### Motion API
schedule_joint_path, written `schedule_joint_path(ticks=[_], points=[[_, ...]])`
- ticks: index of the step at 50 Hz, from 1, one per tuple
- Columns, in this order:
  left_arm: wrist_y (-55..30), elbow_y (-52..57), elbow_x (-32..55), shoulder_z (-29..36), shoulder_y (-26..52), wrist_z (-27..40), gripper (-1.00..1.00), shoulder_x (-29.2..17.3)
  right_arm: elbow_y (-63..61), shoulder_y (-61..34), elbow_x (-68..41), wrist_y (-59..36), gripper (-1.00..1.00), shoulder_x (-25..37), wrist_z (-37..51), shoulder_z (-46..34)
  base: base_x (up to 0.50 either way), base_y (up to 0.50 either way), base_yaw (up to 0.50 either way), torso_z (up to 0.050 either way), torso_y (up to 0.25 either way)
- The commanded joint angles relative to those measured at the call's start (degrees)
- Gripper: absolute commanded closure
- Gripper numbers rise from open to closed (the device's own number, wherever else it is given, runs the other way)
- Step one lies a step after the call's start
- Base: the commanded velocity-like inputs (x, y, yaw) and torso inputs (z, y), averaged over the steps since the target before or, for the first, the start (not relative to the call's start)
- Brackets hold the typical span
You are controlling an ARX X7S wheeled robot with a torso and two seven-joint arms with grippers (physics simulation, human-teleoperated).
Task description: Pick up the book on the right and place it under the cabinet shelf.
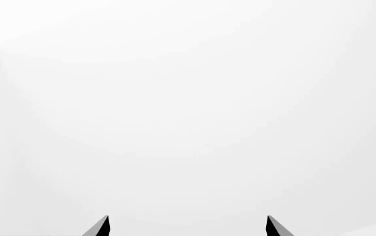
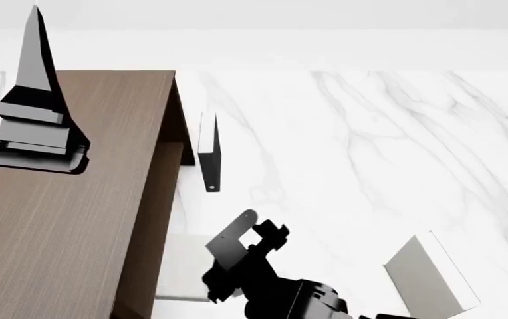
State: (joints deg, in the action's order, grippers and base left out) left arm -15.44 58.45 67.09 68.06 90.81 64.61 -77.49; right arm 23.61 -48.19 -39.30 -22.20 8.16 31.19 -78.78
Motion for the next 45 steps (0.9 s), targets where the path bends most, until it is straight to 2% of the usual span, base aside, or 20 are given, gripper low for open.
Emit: schedule_joint_path(ticks=[1, 45], points=[[0.46, -0.15, -0.45, 0.31, -0.31, -0.1, -1.0, -0.31, -0.55, 0.26, -0.71, 0.43, -1.0, -1.82, 0.24, 0.28, 0.0, 0.0, 0.0, 0.0, 0.0], [0.25, 0.16, -0.09, 0.71, 0.25, -0.18, -1.0, -0.5, 3.56, 0.95, -0.21, 1.89, -1.0, -7.97, 0.24, -1.74, 0.0, 0.0, 0.0, 0.0, 0.0]])
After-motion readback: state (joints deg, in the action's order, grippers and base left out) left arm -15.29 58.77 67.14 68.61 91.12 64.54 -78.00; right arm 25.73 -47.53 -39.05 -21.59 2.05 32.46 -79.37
